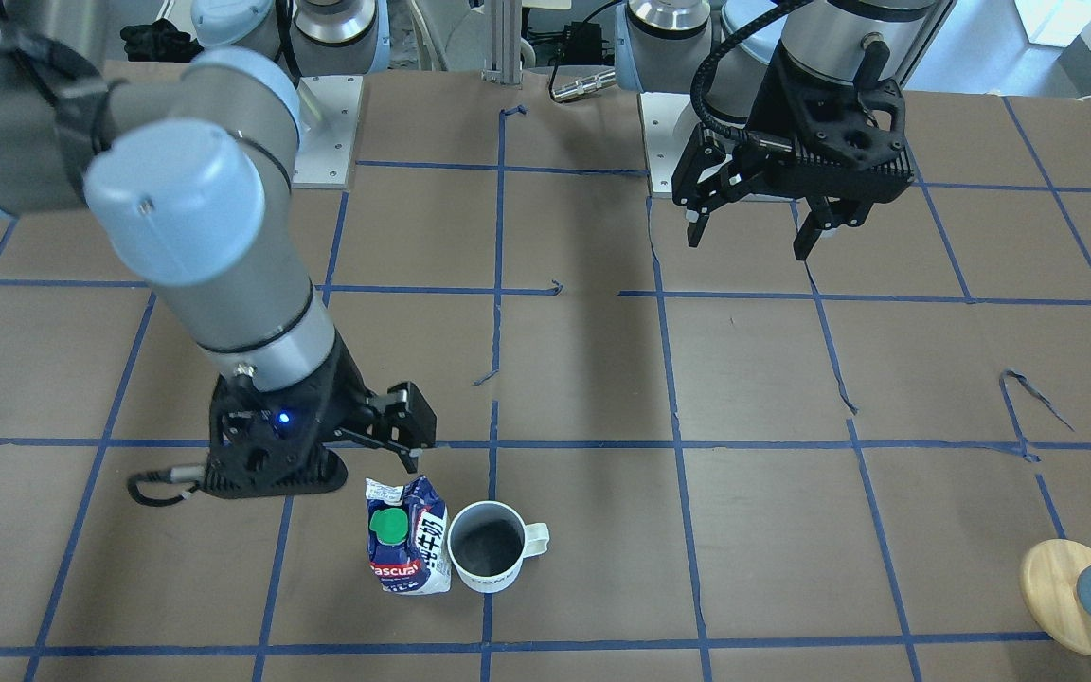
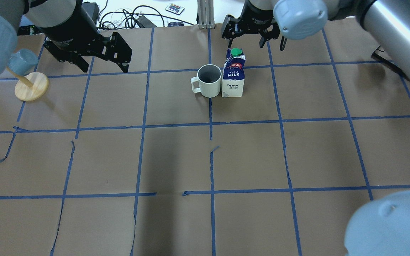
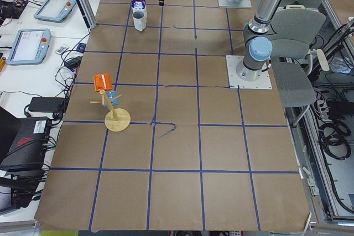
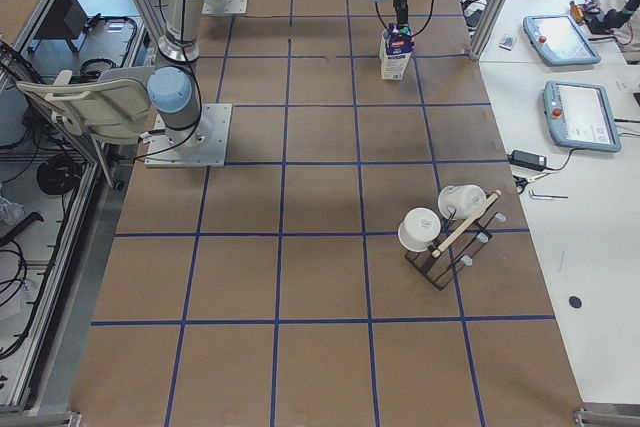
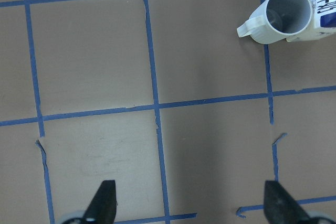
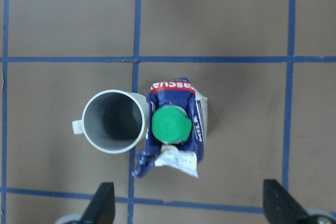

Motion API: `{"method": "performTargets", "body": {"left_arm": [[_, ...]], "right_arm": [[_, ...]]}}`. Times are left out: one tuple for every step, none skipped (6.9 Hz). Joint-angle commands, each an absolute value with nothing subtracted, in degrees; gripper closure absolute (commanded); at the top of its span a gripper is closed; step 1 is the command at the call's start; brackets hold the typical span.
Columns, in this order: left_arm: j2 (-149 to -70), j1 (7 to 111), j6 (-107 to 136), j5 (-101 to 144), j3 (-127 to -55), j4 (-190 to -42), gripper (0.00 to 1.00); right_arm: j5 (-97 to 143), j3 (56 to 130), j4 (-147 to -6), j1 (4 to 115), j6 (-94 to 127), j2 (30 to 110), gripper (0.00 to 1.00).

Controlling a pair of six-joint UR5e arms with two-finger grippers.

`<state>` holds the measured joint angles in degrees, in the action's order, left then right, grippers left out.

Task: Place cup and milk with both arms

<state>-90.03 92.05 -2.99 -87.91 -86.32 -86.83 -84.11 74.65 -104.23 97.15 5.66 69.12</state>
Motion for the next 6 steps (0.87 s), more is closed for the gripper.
{"method": "performTargets", "body": {"left_arm": [[-90.00,91.93,-2.99,-87.98,-86.31,-86.84,0.00],[-90.00,91.93,-2.99,-87.98,-86.31,-86.84,0.00],[-90.00,91.93,-2.99,-87.98,-86.31,-86.84,0.00],[-90.00,91.93,-2.99,-87.98,-86.31,-86.84,0.00],[-90.00,91.93,-2.99,-87.98,-86.31,-86.84,0.00],[-90.00,91.93,-2.99,-87.98,-86.31,-86.84,0.00]], "right_arm": [[-86.58,77.76,-94.84,90.57,-10.44,78.89,0.00],[-86.40,82.48,-95.27,89.74,-11.24,82.58,0.00],[-86.57,88.10,-95.71,90.17,-8.20,87.49,0.00],[-86.75,89.81,-101.98,90.18,-8.09,87.89,0.00],[-86.31,89.82,-102.56,90.26,-7.91,87.98,0.00],[-87.09,89.74,-101.52,91.05,-7.56,88.15,0.00]]}}
